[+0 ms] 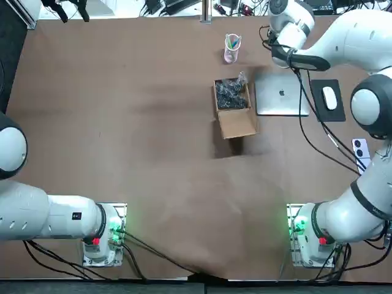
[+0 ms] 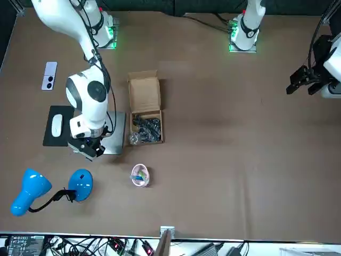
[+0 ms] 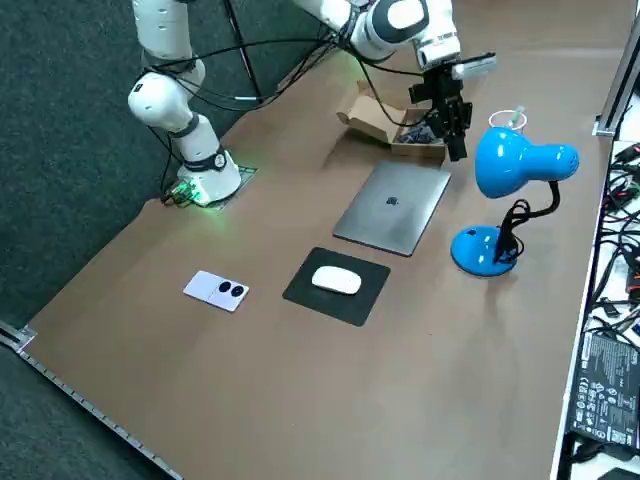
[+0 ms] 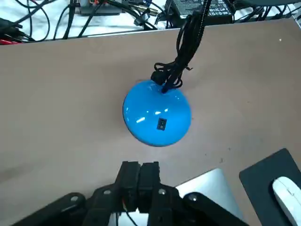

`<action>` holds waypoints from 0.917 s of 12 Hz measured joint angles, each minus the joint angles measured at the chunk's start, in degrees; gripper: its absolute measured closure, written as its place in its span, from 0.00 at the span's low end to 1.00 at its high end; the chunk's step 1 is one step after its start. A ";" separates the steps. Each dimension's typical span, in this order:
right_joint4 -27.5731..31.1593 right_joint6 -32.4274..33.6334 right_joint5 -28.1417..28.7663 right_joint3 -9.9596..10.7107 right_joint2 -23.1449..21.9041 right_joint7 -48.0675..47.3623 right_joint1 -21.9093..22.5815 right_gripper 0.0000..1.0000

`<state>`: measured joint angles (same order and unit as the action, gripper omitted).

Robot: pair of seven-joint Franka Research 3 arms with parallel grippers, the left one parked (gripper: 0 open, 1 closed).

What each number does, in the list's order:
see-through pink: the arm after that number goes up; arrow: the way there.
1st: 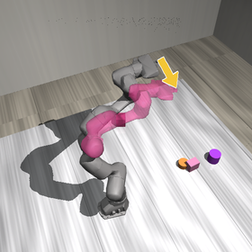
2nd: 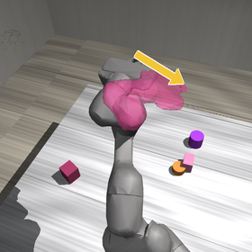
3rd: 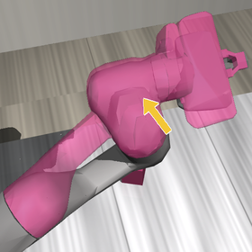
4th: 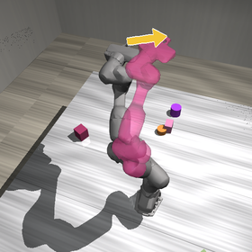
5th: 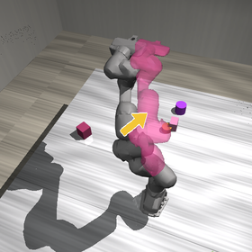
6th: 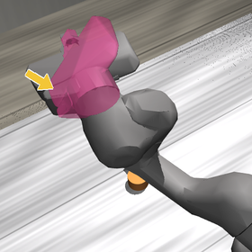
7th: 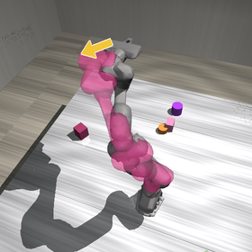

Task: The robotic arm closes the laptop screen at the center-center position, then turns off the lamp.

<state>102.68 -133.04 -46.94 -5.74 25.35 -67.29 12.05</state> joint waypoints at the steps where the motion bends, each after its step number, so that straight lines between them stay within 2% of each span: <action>1: -1.31 0.00 -1.73 0.21 2.01 -1.00 -0.05 0.98; 11: -5.63 -1.14 -5.64 2.28 8.36 -2.65 -0.78 0.98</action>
<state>97.04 -134.18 -52.58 -3.46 33.71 -69.94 11.27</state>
